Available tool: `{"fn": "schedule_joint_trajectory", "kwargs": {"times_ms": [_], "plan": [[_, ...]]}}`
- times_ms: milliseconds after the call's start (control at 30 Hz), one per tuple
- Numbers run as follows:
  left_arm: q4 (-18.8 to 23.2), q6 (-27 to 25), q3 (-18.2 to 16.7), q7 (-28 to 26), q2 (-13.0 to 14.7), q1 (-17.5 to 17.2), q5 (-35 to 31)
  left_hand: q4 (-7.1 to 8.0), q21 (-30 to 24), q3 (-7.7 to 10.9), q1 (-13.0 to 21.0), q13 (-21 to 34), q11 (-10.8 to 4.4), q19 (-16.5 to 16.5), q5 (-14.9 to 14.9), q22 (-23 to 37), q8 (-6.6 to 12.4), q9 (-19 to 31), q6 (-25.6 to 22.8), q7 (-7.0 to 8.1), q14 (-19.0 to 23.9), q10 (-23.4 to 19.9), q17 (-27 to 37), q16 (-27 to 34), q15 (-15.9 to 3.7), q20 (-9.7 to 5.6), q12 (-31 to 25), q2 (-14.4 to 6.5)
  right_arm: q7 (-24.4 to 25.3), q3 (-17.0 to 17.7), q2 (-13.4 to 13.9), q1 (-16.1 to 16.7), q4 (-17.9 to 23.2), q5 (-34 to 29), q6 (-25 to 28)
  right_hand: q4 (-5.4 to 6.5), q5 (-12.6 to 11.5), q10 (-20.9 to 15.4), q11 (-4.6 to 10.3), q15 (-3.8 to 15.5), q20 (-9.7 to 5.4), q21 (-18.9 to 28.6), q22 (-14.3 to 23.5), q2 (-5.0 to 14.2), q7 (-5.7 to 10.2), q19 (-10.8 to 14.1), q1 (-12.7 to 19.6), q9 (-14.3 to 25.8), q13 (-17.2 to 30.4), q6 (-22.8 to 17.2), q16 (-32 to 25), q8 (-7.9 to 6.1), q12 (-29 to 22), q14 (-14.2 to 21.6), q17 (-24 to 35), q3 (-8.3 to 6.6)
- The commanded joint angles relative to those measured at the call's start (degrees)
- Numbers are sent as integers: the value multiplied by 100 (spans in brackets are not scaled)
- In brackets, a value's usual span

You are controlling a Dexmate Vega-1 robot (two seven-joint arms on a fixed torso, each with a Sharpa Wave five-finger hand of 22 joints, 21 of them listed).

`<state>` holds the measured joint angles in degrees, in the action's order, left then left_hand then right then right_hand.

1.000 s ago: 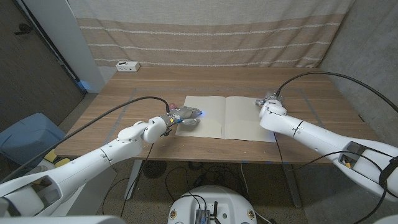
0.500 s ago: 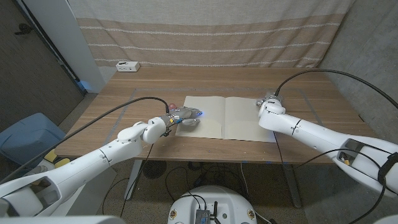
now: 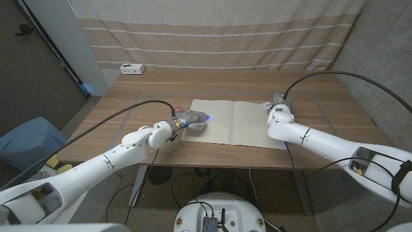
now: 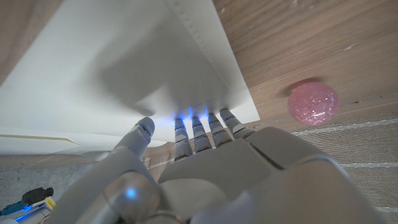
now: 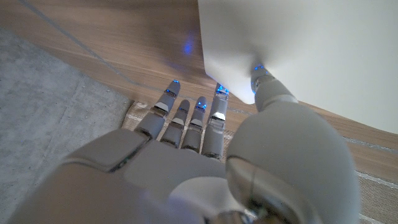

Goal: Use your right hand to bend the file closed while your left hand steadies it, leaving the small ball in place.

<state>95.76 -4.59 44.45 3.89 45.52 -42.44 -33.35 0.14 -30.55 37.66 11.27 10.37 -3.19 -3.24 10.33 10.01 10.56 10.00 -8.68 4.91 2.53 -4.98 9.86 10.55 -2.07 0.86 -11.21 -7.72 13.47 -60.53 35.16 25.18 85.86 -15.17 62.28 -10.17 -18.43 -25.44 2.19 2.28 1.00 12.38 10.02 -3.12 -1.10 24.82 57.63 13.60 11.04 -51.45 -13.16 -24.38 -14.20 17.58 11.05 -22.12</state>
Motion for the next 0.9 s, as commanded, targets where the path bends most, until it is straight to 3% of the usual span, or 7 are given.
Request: {"fn": "schedule_joint_trajectory", "kwargs": {"times_ms": [33,100,233,333,600,733,900], "plan": [[-108,24,42,43,-53,73,34,32,-12,-15,-59,13,-1,80,-6,18,-29,30,44,19,-32,15,10,-31,-49,52,8,14,1336,347,-100,513,-105,-602,-682,44,-64,-385,85,471,0,72,16,140,197,239,381,174,23,-477,-184,-265,-55,445,72,-26],[-137,40,49,43,-65,90,45,36,-8,-18,-64,13,-3,80,-5,18,-34,30,60,23,-43,23,9,-34,-46,49,10,15,1570,471,-147,618,-120,-662,-798,91,-53,-592,88,547,9,131,25,197,201,439,462,252,34,-509,-332,-385,-83,814,125,-10],[-181,55,70,52,-85,127,44,46,3,-24,-77,13,-5,81,-3,18,-37,31,85,35,-59,35,9,-35,-47,39,12,17,1633,706,-169,749,-2,-620,-932,176,54,-1119,133,793,-16,507,90,402,215,1403,593,418,89,-418,-1076,-670,-150,2290,530,99],[-208,51,79,58,-98,144,51,52,8,-27,-84,14,-5,81,-1,19,-41,31,103,38,-65,42,10,-35,-50,38,13,15,1658,966,-152,894,116,-454,-1195,184,132,-1195,95,825,-78,797,136,515,213,1994,687,465,119,-324,-1478,-779,-116,2962,841,162],[-286,89,98,67,-119,189,96,71,24,-32,-102,14,14,83,5,20,-46,31,148,48,-90,70,10,-35,-58,37,18,5,1471,1306,-93,1054,289,-190,-1626,136,224,-1046,-68,856,-130,1022,167,632,175,2325,889,532,162,533,-1638,-639,7,3274,1114,172],[-306,105,97,40,-120,196,108,81,31,-34,-111,15,14,85,7,20,-51,31,176,53,-98,76,11,-34,-51,34,18,0,1268,1376,-65,1061,301,-76,-1741,22,342,-803,-173,1007,-454,1310,192,683,131,2767,1330,582,207,1181,-1791,-559,114,3784,1303,138],[-322,103,101,38,-120,205,121,91,39,-38,-122,15,9,87,9,21,-48,31,186,57,-108,82,11,-34,-54,32,17,-2,1078,1587,-2,1156,337,203,-2055,16,499,-422,-173,1095,-667,1544,222,671,166,2973,1709,515,236,1888,-1707,-331,246,3880,1427,158]]}}
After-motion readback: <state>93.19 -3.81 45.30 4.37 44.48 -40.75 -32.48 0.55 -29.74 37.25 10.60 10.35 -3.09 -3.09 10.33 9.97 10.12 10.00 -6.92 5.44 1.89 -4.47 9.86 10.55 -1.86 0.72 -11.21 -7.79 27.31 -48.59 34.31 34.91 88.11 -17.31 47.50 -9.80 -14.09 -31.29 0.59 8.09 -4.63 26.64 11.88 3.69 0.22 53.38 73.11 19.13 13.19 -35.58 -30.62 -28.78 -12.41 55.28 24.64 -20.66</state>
